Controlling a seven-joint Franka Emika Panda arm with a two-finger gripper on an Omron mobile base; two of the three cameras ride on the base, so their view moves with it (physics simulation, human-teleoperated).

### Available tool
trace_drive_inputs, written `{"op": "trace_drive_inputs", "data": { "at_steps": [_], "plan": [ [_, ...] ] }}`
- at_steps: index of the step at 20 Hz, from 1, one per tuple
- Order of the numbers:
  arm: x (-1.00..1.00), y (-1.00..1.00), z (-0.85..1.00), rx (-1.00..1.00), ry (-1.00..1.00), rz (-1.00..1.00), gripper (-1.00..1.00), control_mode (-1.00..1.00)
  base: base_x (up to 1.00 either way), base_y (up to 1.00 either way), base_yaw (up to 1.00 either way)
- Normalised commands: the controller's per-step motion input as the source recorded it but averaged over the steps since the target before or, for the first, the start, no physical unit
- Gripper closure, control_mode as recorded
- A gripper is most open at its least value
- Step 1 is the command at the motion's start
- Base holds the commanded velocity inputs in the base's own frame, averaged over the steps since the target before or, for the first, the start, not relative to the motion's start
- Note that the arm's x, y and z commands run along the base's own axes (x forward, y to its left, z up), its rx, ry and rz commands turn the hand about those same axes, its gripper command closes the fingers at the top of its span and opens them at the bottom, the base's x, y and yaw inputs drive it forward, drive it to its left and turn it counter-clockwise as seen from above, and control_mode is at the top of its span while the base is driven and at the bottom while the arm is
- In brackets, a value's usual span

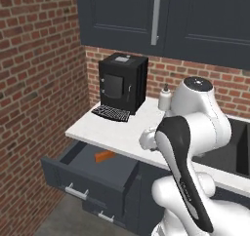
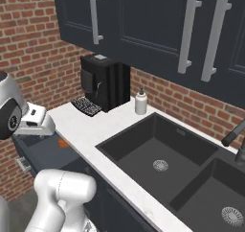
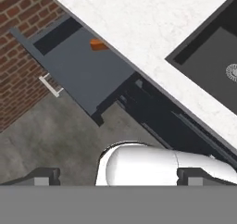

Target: Pick up the knife from the drawer and place it on the cutting board. Then place the meat from the plate to the cutting board.

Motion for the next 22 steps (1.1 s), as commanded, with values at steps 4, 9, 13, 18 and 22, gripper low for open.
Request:
{"op": "trace_drive_inputs", "data": {
  "at_steps": [4, 9, 13, 18, 22],
  "plan": [
    [0.50, 1.00, -0.67, 0.00, 0.08, 0.04, -1.00, -1.00, 0.00, 0.00, 0.00],
    [0.78, 0.58, -0.54, -0.02, 0.13, 0.10, -1.00, -1.00, 0.00, 0.00, 0.00],
    [0.54, 0.49, -0.42, 0.00, 0.10, 0.19, -1.00, -1.00, 0.00, 0.00, 0.00],
    [0.35, 0.51, -0.36, 0.00, 0.12, 0.18, -1.00, -1.00, 0.00, 0.00, 0.00],
    [0.33, 0.53, -0.42, -0.01, 0.09, 0.13, -1.00, -1.00, 0.00, 0.00, 0.00]
  ]
}}
